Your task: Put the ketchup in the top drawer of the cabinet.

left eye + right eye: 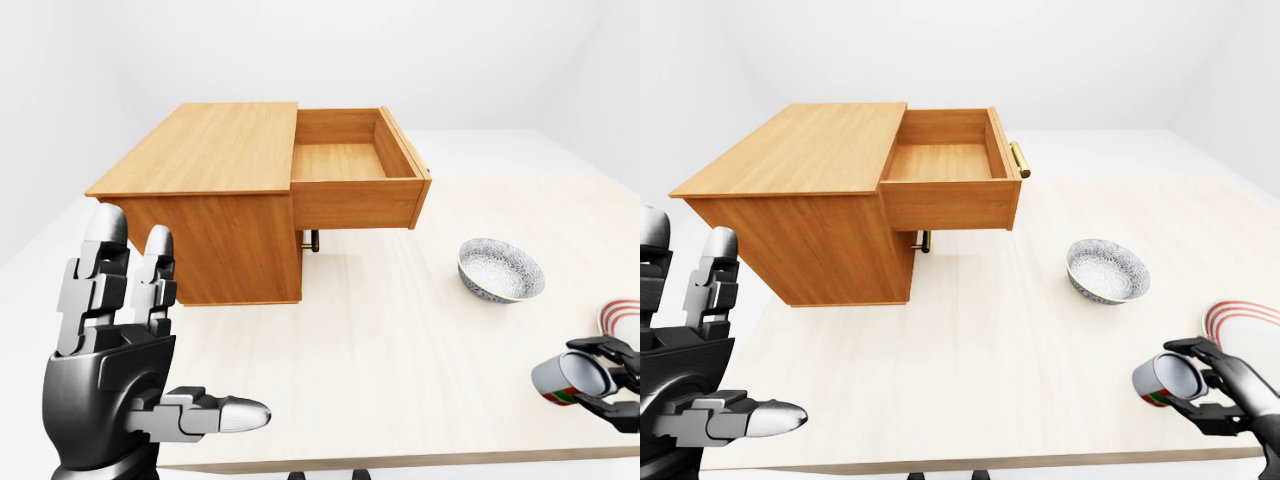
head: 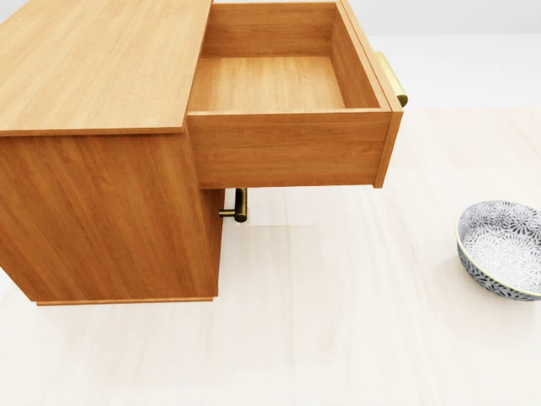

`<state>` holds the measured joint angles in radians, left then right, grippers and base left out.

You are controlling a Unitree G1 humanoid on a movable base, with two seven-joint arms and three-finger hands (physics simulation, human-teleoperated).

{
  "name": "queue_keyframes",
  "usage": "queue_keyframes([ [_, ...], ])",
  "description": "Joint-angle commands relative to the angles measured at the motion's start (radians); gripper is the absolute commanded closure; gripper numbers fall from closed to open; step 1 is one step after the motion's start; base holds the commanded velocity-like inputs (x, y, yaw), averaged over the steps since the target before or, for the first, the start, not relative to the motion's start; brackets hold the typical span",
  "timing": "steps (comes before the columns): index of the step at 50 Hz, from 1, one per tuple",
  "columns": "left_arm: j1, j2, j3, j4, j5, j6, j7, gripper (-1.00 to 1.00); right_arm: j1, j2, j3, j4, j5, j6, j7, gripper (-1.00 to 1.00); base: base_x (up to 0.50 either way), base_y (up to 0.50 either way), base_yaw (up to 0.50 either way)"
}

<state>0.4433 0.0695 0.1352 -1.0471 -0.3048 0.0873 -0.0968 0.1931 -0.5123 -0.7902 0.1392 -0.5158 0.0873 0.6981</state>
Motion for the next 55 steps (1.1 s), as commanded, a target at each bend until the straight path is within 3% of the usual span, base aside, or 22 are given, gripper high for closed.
queue_keyframes([
  [1,0.002,-0.001,-0.005,0.000,0.006,0.000,0.000,-1.00,0.013,0.107,0.039,0.037,-0.020,0.000,0.000,1.00,0.00,0.00,0.00],
  [19,0.001,-0.015,-0.006,0.000,0.018,0.000,-0.014,-1.00,0.026,0.126,0.033,-0.018,-0.031,0.000,0.000,1.00,0.00,0.00,0.00],
  [28,0.002,-0.005,-0.003,0.000,0.007,0.000,-0.005,-1.00,0.013,0.180,-0.024,-0.453,-0.134,0.000,0.000,1.00,0.00,0.00,0.00],
  [33,0.008,0.001,-0.005,0.000,0.002,0.000,-0.001,-1.00,-0.052,0.146,-0.022,-0.655,-0.220,0.000,0.000,1.00,0.00,0.00,0.00],
  [40,-0.002,0.013,0.009,0.000,-0.020,0.000,0.010,-1.00,-0.168,0.079,0.056,-0.866,-0.371,0.000,0.000,1.00,0.00,0.00,0.00],
  [48,-0.001,0.015,0.007,0.000,-0.020,0.000,0.013,-1.00,-0.188,-0.022,0.157,-1.016,-0.372,0.000,0.000,1.00,0.00,0.00,0.00],
  [55,0.010,0.024,-0.002,0.000,-0.020,0.000,0.019,-1.00,-0.204,0.011,0.267,-1.113,-0.457,0.000,0.000,1.00,0.00,0.00,0.00],
])
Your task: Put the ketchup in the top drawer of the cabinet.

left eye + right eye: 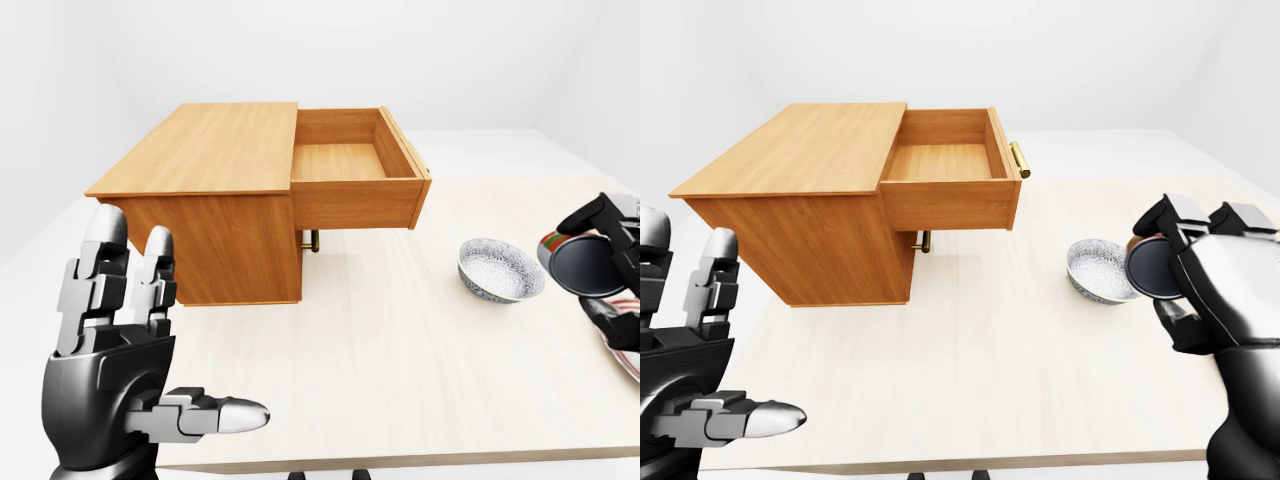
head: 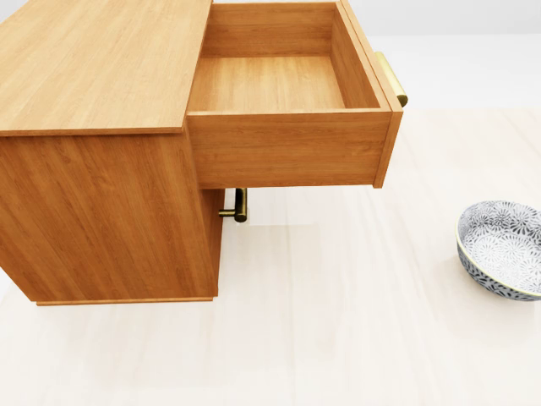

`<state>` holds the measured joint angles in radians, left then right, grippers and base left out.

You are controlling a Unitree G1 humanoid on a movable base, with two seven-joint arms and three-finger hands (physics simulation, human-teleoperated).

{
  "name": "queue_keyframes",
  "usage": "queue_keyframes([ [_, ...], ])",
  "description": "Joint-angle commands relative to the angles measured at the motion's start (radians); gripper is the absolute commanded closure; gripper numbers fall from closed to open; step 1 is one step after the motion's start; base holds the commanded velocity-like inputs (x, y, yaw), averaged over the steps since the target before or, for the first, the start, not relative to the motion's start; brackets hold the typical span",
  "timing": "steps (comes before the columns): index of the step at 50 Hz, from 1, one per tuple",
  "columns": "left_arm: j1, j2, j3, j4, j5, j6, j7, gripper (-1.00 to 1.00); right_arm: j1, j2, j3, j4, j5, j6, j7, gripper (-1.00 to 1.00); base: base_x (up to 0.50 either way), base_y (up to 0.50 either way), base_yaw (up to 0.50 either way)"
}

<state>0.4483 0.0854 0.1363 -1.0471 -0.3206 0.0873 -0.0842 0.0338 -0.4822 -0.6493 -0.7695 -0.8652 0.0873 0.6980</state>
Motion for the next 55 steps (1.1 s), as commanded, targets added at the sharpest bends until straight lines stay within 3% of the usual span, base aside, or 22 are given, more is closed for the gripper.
queue_keyframes([
  [1,0.002,0.008,0.000,0.000,-0.007,0.000,0.006,-1.00,-0.049,-0.008,0.135,-0.221,-0.109,0.000,0.000,1.00,0.00,0.00,0.00],
  [9,0.003,0.023,0.008,0.000,-0.026,0.000,0.018,-1.00,-0.097,0.047,0.183,-0.278,-0.151,0.000,0.000,1.00,0.00,0.00,0.00],
  [28,0.003,0.025,0.004,0.000,-0.025,0.000,0.022,-1.00,-0.112,0.041,0.180,-0.278,-0.132,0.000,0.000,1.00,0.00,0.00,0.00],
  [33,0.004,0.010,-0.007,0.000,-0.005,0.000,0.011,-1.00,-0.153,-0.036,0.228,-0.278,-0.142,0.000,0.000,1.00,0.00,0.00,0.00],
  [39,-0.005,0.012,0.015,0.000,-0.022,0.000,0.012,-1.00,-0.316,-0.425,0.335,-0.227,-0.037,0.000,0.000,1.00,0.00,0.00,0.00],
  [45,-0.004,0.013,0.004,0.000,-0.014,0.000,0.017,-1.00,-0.561,-0.570,0.423,-0.038,0.061,0.000,0.000,1.00,0.00,0.00,0.00],
  [49,0.001,0.002,-0.005,0.000,0.003,0.000,0.005,-1.00,-0.712,-0.587,0.508,0.088,0.069,0.000,0.000,1.00,0.00,0.00,0.00],
  [55,-0.003,0.000,0.005,0.000,-0.004,0.000,0.002,-1.00,-0.956,-0.516,0.611,0.387,0.020,0.000,0.000,1.00,0.00,0.00,0.00],
])
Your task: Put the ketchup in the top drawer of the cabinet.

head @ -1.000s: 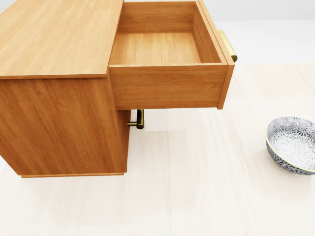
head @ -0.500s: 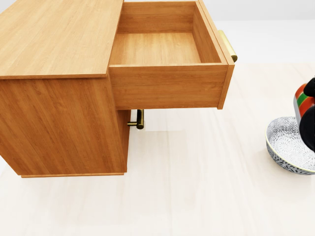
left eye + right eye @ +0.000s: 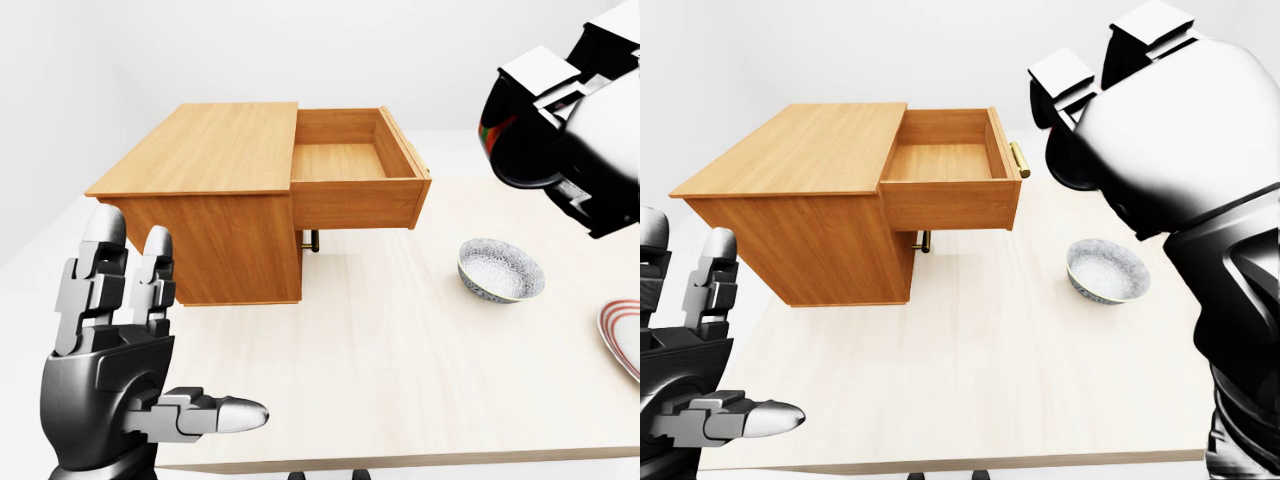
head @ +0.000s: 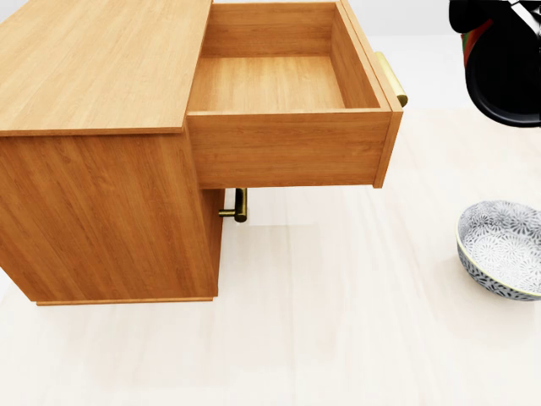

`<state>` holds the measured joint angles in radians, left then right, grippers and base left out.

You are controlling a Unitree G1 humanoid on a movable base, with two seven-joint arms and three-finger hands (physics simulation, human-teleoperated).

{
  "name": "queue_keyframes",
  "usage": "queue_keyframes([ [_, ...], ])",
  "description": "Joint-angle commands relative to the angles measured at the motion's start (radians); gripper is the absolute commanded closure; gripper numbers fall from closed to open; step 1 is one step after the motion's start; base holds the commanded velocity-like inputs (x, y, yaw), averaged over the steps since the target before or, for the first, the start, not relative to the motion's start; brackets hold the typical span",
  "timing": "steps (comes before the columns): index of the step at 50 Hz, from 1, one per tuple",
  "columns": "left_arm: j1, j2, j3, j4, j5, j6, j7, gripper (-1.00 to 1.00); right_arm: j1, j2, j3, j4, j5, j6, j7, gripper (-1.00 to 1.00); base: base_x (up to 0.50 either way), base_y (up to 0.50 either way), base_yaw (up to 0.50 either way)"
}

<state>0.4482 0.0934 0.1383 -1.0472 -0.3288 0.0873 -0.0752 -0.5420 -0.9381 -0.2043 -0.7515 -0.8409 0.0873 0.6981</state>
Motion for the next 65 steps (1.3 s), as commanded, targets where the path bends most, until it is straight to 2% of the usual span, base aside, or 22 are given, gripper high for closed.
queue_keyframes([
  [1,-0.004,-0.007,0.004,0.000,0.003,0.000,-0.007,-1.00,-0.401,-0.049,0.172,0.400,-0.014,0.000,0.000,1.00,0.00,0.00,0.00],
  [11,-0.009,-0.012,0.009,0.000,0.003,0.000,-0.011,-1.00,-0.641,0.022,0.223,0.695,-0.090,0.000,0.000,1.00,0.00,0.00,0.00],
  [16,-0.011,-0.017,0.006,0.000,0.012,0.000,-0.015,-1.00,-0.821,0.106,0.237,0.894,-0.172,0.000,0.000,1.00,0.00,0.00,0.00],
  [20,-0.017,-0.022,0.013,0.000,0.011,0.000,-0.020,-1.00,-0.929,0.208,0.186,1.031,-0.279,0.000,0.000,1.00,0.00,0.00,0.00],
  [24,-0.017,-0.028,0.010,0.000,0.018,0.000,-0.024,-1.00,-1.094,0.301,0.148,1.282,-0.330,0.000,0.000,1.00,0.00,0.00,0.00],
  [31,-0.023,-0.030,0.021,0.000,0.011,0.000,-0.028,-1.00,-1.284,0.358,0.119,1.616,-0.274,0.000,0.000,1.00,0.00,0.00,0.00],
  [36,-0.027,-0.026,0.028,0.000,0.002,0.000,-0.024,-1.00,-1.319,0.371,0.118,1.737,-0.198,0.000,0.000,1.00,0.00,0.00,0.00],
  [51,-0.024,-0.032,0.012,0.000,0.019,0.000,-0.026,-1.00,-1.367,0.378,0.133,1.874,-0.046,0.000,0.000,1.00,0.00,0.00,0.00],
  [65,-0.027,-0.029,0.024,0.000,0.007,0.000,-0.026,-1.00,-1.338,0.381,0.157,1.914,-0.010,0.000,0.000,1.00,0.00,0.00,0.00],
])
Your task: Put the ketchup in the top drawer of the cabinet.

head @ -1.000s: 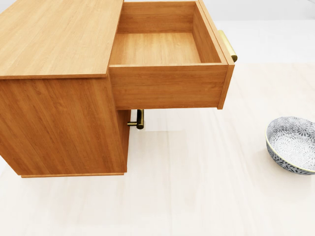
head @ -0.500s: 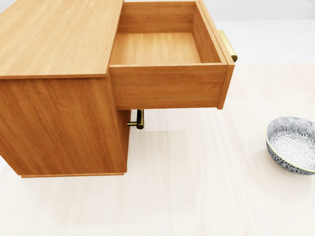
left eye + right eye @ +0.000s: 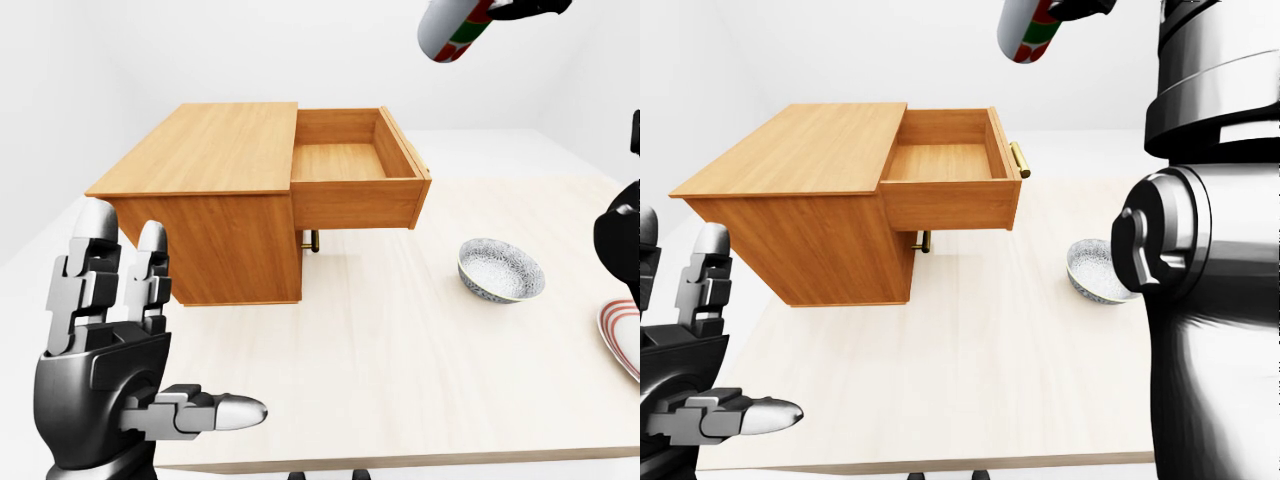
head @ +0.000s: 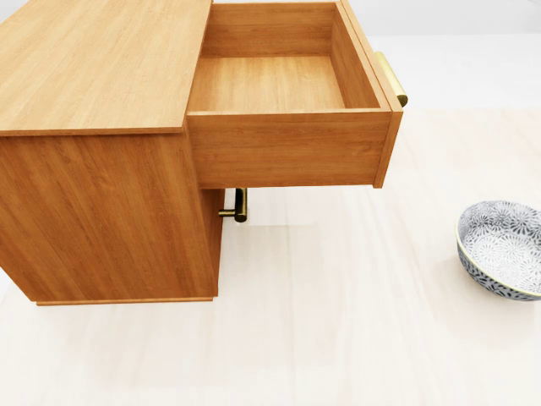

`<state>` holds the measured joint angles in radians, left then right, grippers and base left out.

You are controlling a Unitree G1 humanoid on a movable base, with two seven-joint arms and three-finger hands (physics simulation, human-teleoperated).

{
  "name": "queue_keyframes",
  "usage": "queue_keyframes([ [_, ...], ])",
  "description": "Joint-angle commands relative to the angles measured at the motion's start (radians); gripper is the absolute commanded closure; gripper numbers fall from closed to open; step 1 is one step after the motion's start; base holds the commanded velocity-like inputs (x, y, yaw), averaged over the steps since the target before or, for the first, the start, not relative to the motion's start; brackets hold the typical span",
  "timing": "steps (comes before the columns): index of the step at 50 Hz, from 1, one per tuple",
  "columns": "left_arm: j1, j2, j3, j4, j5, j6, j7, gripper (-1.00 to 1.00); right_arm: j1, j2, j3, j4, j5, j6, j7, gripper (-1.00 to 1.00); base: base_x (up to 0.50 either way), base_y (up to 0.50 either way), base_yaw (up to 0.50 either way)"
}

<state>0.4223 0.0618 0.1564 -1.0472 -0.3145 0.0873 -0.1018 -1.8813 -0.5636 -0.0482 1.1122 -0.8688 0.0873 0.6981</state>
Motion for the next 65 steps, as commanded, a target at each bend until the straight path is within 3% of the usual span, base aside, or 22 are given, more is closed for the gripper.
queue_keyframes([
  [1,0.000,0.002,0.005,0.000,-0.006,0.000,0.000,-1.00,0.006,0.006,0.001,0.053,0.019,0.000,0.000,1.00,0.00,0.00,0.00],
  [65,-0.006,0.023,0.018,0.000,-0.034,0.000,0.021,-1.00,0.141,0.045,-0.020,0.104,0.204,0.000,0.000,1.00,0.00,0.00,0.00],
])
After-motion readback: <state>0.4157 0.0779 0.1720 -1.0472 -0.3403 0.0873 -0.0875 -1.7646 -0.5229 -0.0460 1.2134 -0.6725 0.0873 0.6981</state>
